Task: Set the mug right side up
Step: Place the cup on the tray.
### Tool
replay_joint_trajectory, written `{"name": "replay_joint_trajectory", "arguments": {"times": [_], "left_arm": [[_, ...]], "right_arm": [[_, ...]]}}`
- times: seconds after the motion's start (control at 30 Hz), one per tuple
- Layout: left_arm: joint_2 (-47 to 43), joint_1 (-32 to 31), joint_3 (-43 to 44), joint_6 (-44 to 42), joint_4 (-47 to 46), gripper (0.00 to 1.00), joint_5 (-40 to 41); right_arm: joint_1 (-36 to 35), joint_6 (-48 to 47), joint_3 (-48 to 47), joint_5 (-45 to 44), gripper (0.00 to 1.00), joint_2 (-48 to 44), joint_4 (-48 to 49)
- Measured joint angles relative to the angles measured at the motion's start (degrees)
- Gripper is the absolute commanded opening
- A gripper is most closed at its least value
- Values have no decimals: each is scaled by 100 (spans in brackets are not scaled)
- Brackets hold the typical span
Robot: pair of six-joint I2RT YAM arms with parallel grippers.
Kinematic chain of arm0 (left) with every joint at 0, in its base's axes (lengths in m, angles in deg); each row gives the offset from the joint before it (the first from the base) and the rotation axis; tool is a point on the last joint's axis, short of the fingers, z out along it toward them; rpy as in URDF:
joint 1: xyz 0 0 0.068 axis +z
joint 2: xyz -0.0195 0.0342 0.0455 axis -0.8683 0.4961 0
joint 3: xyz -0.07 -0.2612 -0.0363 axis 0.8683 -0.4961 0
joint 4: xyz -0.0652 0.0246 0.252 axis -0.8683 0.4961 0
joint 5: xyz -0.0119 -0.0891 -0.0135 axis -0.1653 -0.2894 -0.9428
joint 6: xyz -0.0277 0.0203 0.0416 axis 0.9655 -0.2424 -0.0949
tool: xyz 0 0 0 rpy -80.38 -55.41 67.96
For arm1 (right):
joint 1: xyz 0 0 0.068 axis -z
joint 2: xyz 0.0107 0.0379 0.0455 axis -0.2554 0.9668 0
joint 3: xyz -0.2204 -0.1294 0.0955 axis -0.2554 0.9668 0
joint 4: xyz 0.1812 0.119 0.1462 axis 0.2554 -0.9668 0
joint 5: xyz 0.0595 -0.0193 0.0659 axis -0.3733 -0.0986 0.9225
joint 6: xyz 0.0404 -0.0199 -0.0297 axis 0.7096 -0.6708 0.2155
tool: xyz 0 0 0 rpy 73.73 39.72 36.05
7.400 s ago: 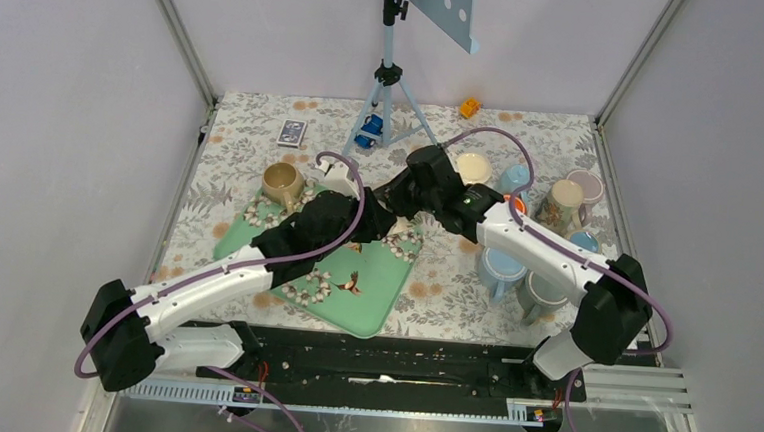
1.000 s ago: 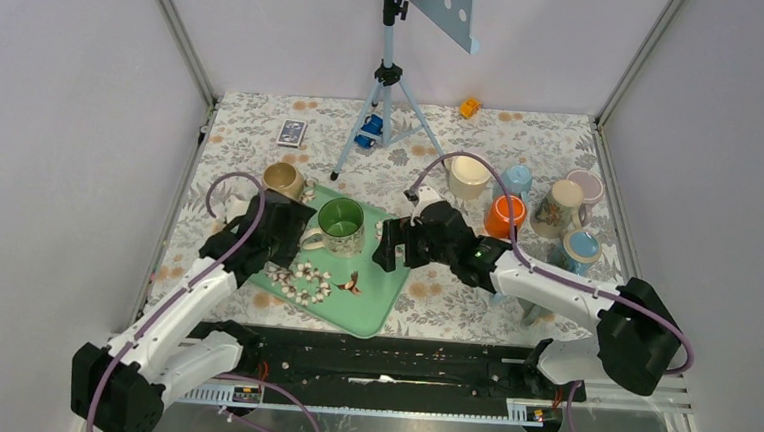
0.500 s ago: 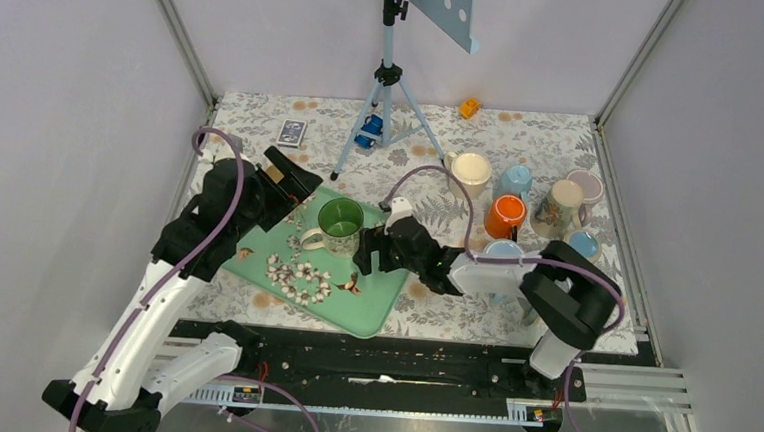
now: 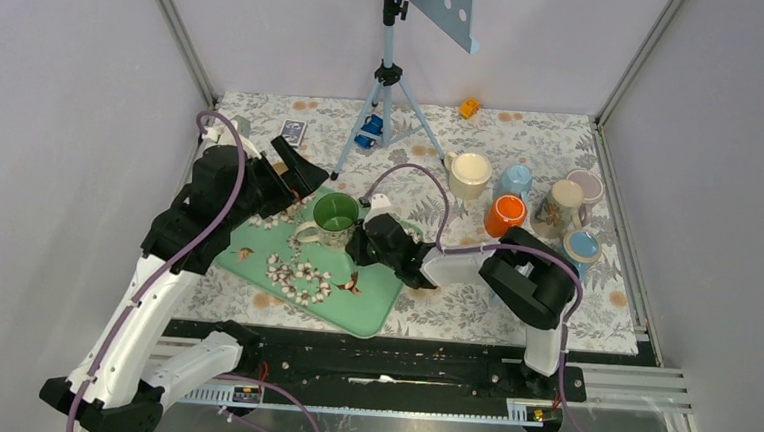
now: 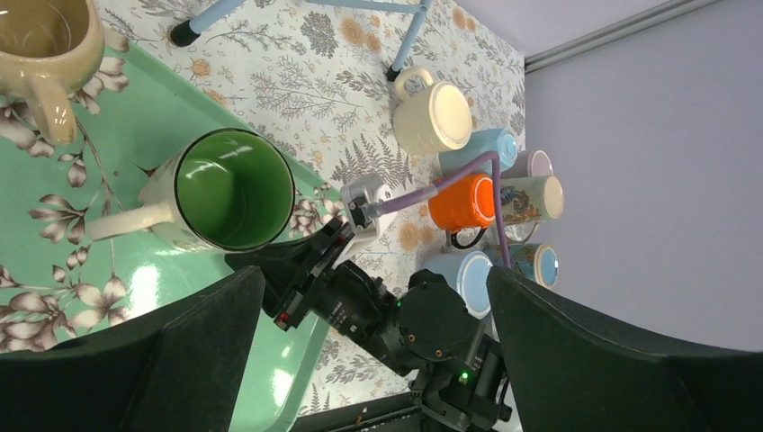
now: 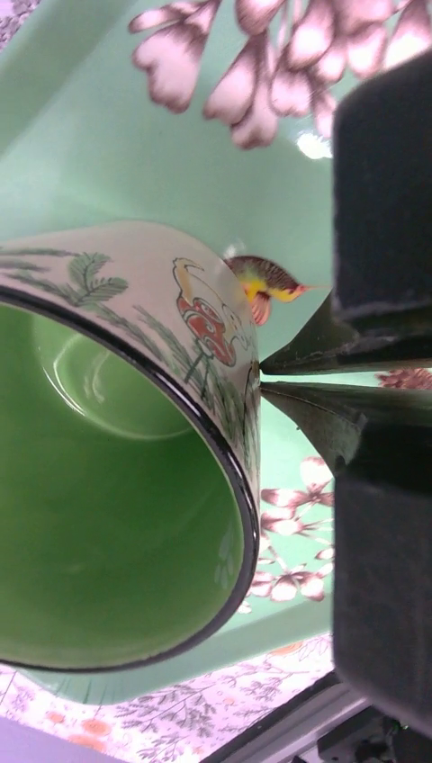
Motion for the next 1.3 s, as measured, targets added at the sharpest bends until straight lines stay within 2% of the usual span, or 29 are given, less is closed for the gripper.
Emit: {"name": "replay_joint_trajectory", "arguments": {"times": [0.5, 1.0, 1.3], "left_arm": [[131, 0, 63, -234, 105, 99, 0], [238, 2, 63, -240, 120, 99, 0], [251, 7, 63, -238, 127, 99, -17]], "right_arm": [[223, 26, -1305, 271, 23, 802, -492], [605, -745, -2389, 966, 28, 1351, -1539], [614, -1123, -2955, 1080, 29, 1703, -1910]]}}
